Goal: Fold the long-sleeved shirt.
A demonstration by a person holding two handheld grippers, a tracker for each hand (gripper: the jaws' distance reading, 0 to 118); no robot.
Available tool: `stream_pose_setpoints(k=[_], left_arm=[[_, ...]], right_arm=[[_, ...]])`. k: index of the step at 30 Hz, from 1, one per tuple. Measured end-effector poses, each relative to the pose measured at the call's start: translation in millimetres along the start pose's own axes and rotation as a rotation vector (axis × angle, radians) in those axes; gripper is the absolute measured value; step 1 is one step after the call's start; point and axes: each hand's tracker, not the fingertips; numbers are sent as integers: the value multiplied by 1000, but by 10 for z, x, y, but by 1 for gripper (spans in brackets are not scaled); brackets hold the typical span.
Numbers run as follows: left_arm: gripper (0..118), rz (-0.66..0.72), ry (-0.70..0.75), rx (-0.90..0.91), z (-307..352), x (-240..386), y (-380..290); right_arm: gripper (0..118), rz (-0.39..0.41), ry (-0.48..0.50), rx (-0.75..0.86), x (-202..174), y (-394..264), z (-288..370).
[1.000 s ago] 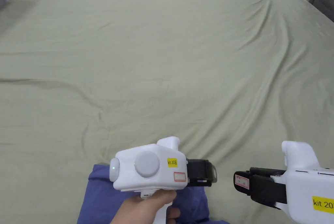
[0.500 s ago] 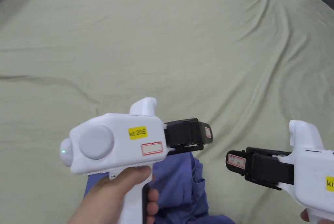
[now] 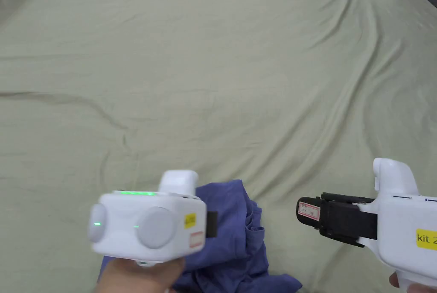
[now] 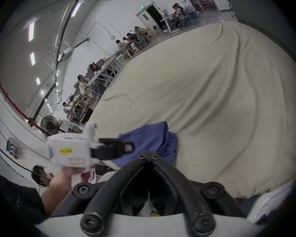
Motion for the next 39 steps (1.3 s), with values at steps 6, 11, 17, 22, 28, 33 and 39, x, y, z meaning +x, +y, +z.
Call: stream_pose_setpoints(k=[6, 11, 17, 22, 28, 33, 39], left_arm=[[0, -124, 147, -54, -593, 548, -161], [0, -87, -42, -78, -576, 764, -13], [0, -18, -388, -104, -88, 781, -17], [0, 28, -355, 90, 852, -61, 158], [0, 195, 6, 203, 1329, -1336, 159], [0, 280, 20, 147, 1222, -1683, -17], [0, 286, -19, 61, 889, -1773, -129]], right_arm=[[0, -37, -59, 16, 48, 2, 170], [0, -49, -124, 50, 80, 30, 343], [0, -108, -142, 126, 71, 150, 375], [0, -156, -48, 85, -112, 302, -82], [0, -90, -27, -167, -422, 213, -1172], [0, 37, -456, -402, -307, -173, -1870], [0, 88, -406, -329, -274, -301, -1906]])
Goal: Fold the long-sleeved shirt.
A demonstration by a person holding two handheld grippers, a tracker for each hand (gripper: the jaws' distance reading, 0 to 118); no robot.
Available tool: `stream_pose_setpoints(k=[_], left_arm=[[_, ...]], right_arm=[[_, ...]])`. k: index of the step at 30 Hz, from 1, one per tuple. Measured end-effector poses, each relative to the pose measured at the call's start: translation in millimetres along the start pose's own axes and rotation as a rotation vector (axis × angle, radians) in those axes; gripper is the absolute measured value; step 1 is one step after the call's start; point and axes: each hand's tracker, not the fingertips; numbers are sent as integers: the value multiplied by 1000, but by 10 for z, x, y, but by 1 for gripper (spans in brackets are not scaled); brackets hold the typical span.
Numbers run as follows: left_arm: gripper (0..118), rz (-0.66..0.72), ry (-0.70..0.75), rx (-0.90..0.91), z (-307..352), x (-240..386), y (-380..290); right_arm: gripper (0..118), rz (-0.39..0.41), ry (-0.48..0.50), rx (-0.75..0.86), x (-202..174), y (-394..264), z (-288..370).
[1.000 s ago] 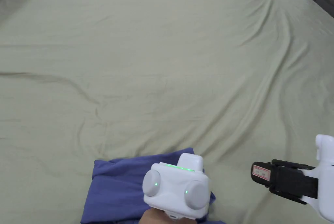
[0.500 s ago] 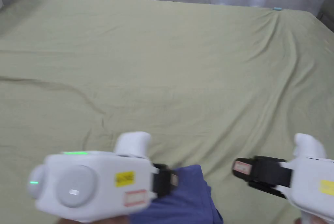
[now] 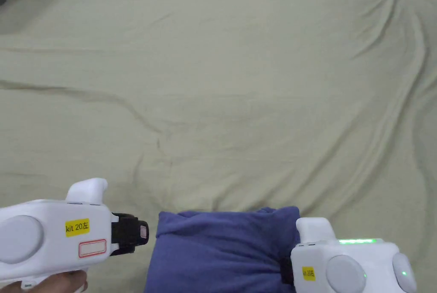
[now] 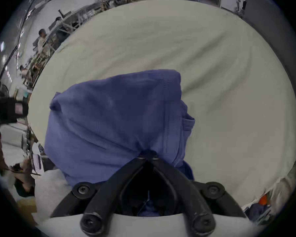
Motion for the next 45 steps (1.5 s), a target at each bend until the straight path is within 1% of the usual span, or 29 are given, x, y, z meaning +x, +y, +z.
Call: stream_pose_setpoints(k=[2, 3, 4, 5, 6, 8, 9, 11, 12, 13, 14, 15, 16, 17, 18, 19, 20, 21, 22, 23, 25, 26, 28, 31, 33, 34, 37, 41, 45], left_arm=[[0, 12, -30, -8, -84, -10, -4], [11, 21, -64, -9, -133, -25, 3], [47, 43, -102, -5, -184, -53, 14], [96, 71, -132, -11, -272, -119, 34], [118, 94, -161, -61, -386, -165, 30], [116, 113, -200, -108, -622, -221, 3], [116, 138, -258, -138, -776, -251, -21], [114, 185, -314, -227, -911, -411, -33], [109, 225, -341, -246, -1013, -458, -70], [102, 255, -384, -236, -1061, -482, -102], [94, 290, -475, -202, -1025, -416, -92], [82, 314, -511, -218, -1039, -397, -95], [69, 320, -513, -226, -1062, -386, -102], [47, 299, -476, -219, -1097, -382, -113], [15, 251, -411, -213, -1108, -343, -121], [15, 211, -354, -209, -1131, -361, -124], [15, 227, -354, -210, -1154, -407, -139], [15, 302, -441, -214, -1137, -459, -156], [15, 336, -472, -214, -1099, -457, -161], [14, 329, -488, -221, -1014, -412, -167], [13, 248, -448, -189, -850, -387, -128], [12, 245, -442, -188, -770, -405, -77], [11, 204, -362, -152, -564, -467, 39], [10, 160, -335, -111, -191, -559, 252], [10, 145, -269, -58, 76, -760, 424], [10, 137, -228, -44, 240, -820, 458], [10, 176, -109, 6, 673, -1302, 636], [10, 181, 128, 38, 1260, -2145, 932], [10, 195, 292, 25, 1590, -2931, 1147]], right_arm=[[0, -5, 18, -3, 44, 15, 0], [0, -13, 31, -3, 71, 16, 0], [0, -22, 45, -3, 98, 16, 1], [0, -31, 62, -3, 136, 12, 9], [0, -47, 83, -4, 172, 14, 8], [0, -104, 136, -12, 264, 25, -1], [0, -126, 164, -18, 309, 23, -4], [0, -106, 211, -22, 386, 29, -12], [0, -97, 219, -22, 427, 29, -10], [0, -129, 243, -26, 460, 22, -8], [0, -170, 261, -32, 496, 17, -18], [0, -189, 269, -34, 516, 11, -28], [0, -177, 265, -30, 521, 6, -30], [0, -175, 265, -27, 524, -2, -36], [0, -174, 265, -26, 518, -1, -36], [0, -177, 266, -25, 521, 0, -37], [0, -183, 269, -25, 531, 3, -37], [0, -190, 272, -27, 524, -1, -31], [0, -192, 272, -28, 522, 3, -20], [0, -198, 270, -29, 504, 14, 17], [0, -221, 264, -27, 417, 51, 121], [0, -242, 251, -5, 342, 75, 199], [0, -268, 211, 61, 118, 125, 344], [0, -237, 214, 72, -446, 254, 468], [0, -156, 242, 76, -955, 377, 516], [0, -139, 258, 84, -1197, 427, 542], [0, -52, 306, 119, -1963, 571, 637], [0, 3, 424, 138, -2877, 623, 863], [0, 90, 519, 152, -3473, 539, 1140]])
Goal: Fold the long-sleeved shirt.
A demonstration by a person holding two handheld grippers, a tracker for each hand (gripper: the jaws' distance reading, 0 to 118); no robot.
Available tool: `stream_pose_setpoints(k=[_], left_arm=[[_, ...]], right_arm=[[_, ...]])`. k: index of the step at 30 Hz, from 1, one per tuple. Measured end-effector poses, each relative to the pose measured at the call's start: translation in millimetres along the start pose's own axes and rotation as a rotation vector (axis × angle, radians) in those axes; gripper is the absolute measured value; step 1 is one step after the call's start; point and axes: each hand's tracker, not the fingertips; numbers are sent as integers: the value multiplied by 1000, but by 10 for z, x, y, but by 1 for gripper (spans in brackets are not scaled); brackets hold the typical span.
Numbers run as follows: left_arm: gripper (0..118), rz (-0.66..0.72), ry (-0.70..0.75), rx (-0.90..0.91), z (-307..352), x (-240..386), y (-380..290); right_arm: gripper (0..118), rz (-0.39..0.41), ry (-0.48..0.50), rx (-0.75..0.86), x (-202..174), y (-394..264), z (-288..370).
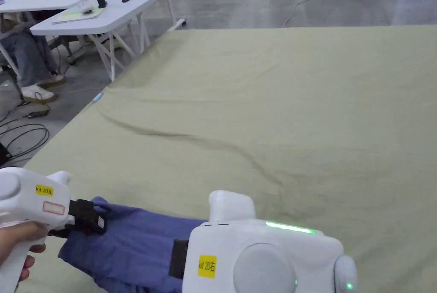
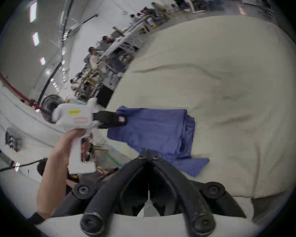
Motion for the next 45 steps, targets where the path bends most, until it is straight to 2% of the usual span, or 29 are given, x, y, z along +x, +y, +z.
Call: stream_pose_setpoints(k=[3, 6, 7, 8, 9, 10, 12, 13, 19, 20, 21, 22, 23, 24, 26, 29, 31, 33, 35, 40, 42, 45], left_arm=[[10, 60, 107, -23, -118, -416, 147], [11, 131, 159, -48, -283, -591, 156], [22, 150, 177, -48, -303, -598, 136], [53, 139, 239, -36, -310, -575, 131], [100, 91, 283, -20, -320, -565, 142], [117, 50, 311, 13, -291, -527, 144], [118, -4, 404, 94, -146, -414, 185], [118, -19, 403, 112, -99, -372, 196], [118, -17, 205, 117, 212, 138, 176], [113, -22, 177, 112, 303, 328, 155], [73, -33, 155, 95, 431, 472, 94], [15, -27, 114, 151, 592, 647, 43], [0, -44, 76, 261, 793, 866, 22], [0, -82, 97, 393, 986, 1098, -30], [0, -171, 111, 484, 1329, 1514, -80], [0, -233, -17, 660, 1769, 2192, -306], [0, -276, -66, 781, 2024, 2619, -505], [0, -310, -82, 939, 2230, 3041, -765], [0, -333, -116, 1056, 2381, 3415, -1012], [0, -360, -180, 1145, 2475, 4081, -1496], [0, -378, -180, 1146, 2424, 4247, -1613], [0, -382, -202, 1130, 2330, 4358, -1832]], right_arm=[[0, 39, 51, -33, -258, -33, -24], [0, 75, 53, -34, -356, -54, -30], [0, 77, 52, -37, -354, -50, -32], [0, 78, 52, -41, -329, -42, -40], [0, 81, 53, -44, -317, -39, -41], [0, 82, 48, -40, -305, -46, -38], [0, 89, 36, -34, -266, -54, -22], [0, 78, 37, -32, -243, -53, -1], [0, 50, 55, 32, -88, -15, 375], [0, 45, 62, 58, -23, -6, 509], [0, 41, 60, 85, 63, 20, 639], [0, 51, 57, 124, 171, 49, 791], [0, 61, 46, 170, 295, 96, 973], [0, 60, 21, 229, 411, 120, 1190], [0, 60, -45, 365, 614, 202, 1635], [0, 119, -138, 560, 860, 267, 2404], [0, 194, -175, 682, 1031, 220, 2875], [0, 243, -290, 806, 1164, 116, 3324], [0, 254, -384, 872, 1268, 24, 3665], [0, 261, -544, 996, 1425, -160, 4192], [0, 301, -580, 1028, 1535, -252, 4323], [0, 321, -628, 1019, 1688, -371, 4361]])
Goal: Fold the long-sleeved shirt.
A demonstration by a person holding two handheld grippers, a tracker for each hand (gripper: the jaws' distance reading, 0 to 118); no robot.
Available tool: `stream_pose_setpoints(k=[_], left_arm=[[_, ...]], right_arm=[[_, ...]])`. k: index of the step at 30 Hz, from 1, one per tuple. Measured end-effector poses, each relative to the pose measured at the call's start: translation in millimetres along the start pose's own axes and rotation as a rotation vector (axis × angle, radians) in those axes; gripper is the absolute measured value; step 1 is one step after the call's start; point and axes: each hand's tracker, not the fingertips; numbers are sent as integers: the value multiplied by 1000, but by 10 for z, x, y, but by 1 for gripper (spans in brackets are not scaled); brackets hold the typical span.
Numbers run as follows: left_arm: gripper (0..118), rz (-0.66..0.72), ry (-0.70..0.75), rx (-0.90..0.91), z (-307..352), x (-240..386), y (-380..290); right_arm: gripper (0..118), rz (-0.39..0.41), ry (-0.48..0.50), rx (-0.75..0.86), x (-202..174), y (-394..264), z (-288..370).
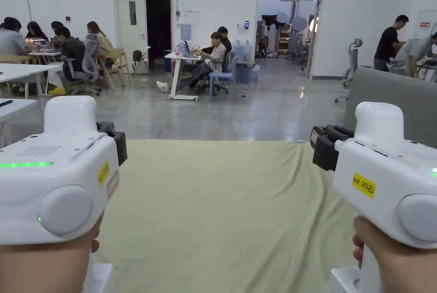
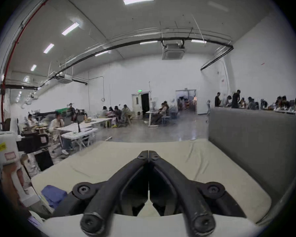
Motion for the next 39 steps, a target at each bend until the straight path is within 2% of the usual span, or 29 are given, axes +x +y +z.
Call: stream_pose_setpoints(k=[2, 5, 7, 14, 21, 22, 23, 24, 25, 26, 28, 32, 35, 39], left_arm=[[0, -55, 29, 16, 86, 125, -113], [0, -66, 35, 4, 225, 256, -248], [0, -3, 2, -44, 282, 276, -328], [0, 16, -2, -53, 410, 312, -290], [0, -28, -8, -47, 417, 365, -211], [0, -35, -8, -56, 406, 362, -201], [22, -23, 22, -61, 415, 348, -208], [89, -20, 19, -52, 420, 345, -207], [118, -28, 14, -62, 395, 337, -205], [118, -35, 17, -8, 469, 292, -175], [118, -35, 12, -36, 499, 313, -177], [118, -43, 13, -32, 527, 357, -158], [118, -42, 10, -36, 532, 368, -143], [118, -62, 16, -35, 523, 394, -140]], right_arm=[[0, 51, -29, -5, 31, -99, 68], [0, 32, -15, -9, 60, -224, 153], [0, 17, -7, -23, 59, -263, 198], [0, 39, 8, -17, 20, -233, 321], [0, 18, 11, -9, 3, -196, 284], [4, 27, 14, -19, -7, -192, 266], [30, 40, 9, -37, -9, -188, 244], [90, 22, 0, -52, -28, -188, 208], [118, 2, -36, -92, -50, -177, 141], [115, 9, -50, -85, -85, -173, 109], [118, 41, -85, -106, -144, -157, -19], [118, 57, -15, -117, -182, -141, 16], [118, 29, 2, -124, -208, -142, 34], [118, 34, 10, -112, -240, -158, 62]])
